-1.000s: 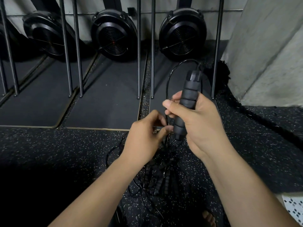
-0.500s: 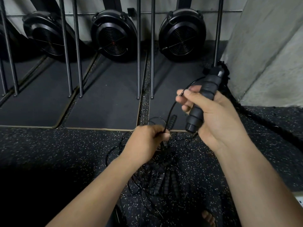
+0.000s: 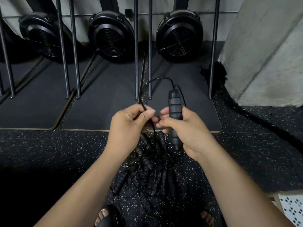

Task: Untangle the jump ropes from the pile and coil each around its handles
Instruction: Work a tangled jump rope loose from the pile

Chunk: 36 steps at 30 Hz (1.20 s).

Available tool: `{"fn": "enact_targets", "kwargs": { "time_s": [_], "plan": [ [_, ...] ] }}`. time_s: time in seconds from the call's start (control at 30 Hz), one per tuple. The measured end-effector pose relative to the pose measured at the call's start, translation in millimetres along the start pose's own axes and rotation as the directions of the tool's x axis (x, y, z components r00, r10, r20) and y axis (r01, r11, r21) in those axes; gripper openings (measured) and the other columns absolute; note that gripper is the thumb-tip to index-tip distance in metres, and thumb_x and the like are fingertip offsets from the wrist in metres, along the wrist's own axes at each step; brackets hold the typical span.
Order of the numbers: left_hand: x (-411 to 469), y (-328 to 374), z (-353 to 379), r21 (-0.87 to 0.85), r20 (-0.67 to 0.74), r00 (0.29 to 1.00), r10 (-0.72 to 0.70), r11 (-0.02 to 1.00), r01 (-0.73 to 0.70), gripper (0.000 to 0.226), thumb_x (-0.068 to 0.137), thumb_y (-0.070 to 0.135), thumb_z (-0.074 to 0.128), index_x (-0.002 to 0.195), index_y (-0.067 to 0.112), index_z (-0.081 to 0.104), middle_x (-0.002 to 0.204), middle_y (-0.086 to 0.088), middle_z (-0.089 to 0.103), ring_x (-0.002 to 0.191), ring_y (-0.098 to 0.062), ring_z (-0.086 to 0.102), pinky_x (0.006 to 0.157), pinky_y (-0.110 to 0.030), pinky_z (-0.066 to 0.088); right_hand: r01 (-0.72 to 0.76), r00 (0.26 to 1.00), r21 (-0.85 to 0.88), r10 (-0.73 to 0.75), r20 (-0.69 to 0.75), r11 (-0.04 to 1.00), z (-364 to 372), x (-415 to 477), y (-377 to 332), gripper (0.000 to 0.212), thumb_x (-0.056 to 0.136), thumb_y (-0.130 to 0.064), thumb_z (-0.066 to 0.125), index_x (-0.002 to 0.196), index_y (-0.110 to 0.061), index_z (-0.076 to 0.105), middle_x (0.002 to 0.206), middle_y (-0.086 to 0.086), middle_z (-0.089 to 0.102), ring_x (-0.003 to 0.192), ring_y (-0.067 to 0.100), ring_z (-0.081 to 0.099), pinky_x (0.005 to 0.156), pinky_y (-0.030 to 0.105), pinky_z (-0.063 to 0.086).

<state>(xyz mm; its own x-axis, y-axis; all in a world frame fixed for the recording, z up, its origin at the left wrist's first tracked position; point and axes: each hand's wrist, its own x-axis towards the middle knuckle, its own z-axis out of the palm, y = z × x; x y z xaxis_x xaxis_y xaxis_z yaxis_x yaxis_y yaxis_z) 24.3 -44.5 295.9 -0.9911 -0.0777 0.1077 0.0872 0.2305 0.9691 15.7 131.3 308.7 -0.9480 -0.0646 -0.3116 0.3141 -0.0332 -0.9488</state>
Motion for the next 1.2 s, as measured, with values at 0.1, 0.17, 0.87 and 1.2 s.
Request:
{"fn": "enact_targets", "kwargs": {
  "time_s": [0.1, 0.17, 0.87, 1.2],
  "plan": [
    [0.2, 7.9, -0.1, -0.147, -0.026, 0.999, -0.035, 0.989, 0.031, 0.009, 0.102, 0.017, 0.071, 0.099, 0.012, 0.078, 0.090, -0.007, 0.082, 0.081, -0.024, 0.079, 0.066, -0.033, 0.057, 0.003, 1.000, -0.078, -0.001, 0.030, 0.997, 4.0, -1.5, 3.5, 0.025, 0.087, 0.000, 0.079, 0.108, -0.012, 0.073, 0.094, 0.008, 0.079, 0.083, 0.020, 0.072, 0.087, 0.040, 0.061],
    [1.9, 10.1, -2.0, -0.207, -0.059, 0.997, -0.052, 0.978, 0.039, 0.009, 0.101, 0.018, 0.071, 0.098, 0.012, 0.077, 0.092, -0.010, 0.082, 0.081, -0.027, 0.077, 0.062, -0.032, 0.054, 0.035, 0.999, -0.161, -0.029, 0.039, 0.986, 4.8, -1.8, 5.0, 0.022, 0.087, -0.004, 0.082, 0.104, -0.015, 0.073, 0.092, 0.004, 0.079, 0.077, 0.012, 0.069, 0.084, 0.037, 0.060],
    [-4.4, -8.7, 13.0, 0.187, 0.183, 0.983, 0.014, 0.981, -0.048, 0.009, 0.096, 0.021, 0.077, 0.097, 0.029, 0.075, 0.089, 0.014, 0.075, 0.077, -0.001, 0.066, 0.075, -0.026, 0.053, 0.269, 0.954, -0.012, -0.269, -0.132, 0.963, 2.4, -6.3, -11.7, 0.024, 0.086, -0.003, 0.086, 0.099, -0.017, 0.071, 0.084, 0.004, 0.076, 0.074, 0.018, 0.072, 0.071, 0.035, 0.062],
    [-2.9, -25.9, 13.1, 0.371, 0.266, 0.962, 0.052, 0.916, -0.152, 0.013, 0.095, 0.038, 0.079, 0.100, 0.027, 0.083, 0.096, 0.016, 0.078, 0.090, -0.006, 0.072, 0.084, -0.028, 0.055, 0.412, 0.909, 0.166, -0.392, -0.141, 0.896, -5.1, -20.9, -37.0, 0.024, 0.088, 0.002, 0.083, 0.101, -0.011, 0.067, 0.085, 0.004, 0.074, 0.076, 0.019, 0.073, 0.073, 0.026, 0.057]
  ]
}}
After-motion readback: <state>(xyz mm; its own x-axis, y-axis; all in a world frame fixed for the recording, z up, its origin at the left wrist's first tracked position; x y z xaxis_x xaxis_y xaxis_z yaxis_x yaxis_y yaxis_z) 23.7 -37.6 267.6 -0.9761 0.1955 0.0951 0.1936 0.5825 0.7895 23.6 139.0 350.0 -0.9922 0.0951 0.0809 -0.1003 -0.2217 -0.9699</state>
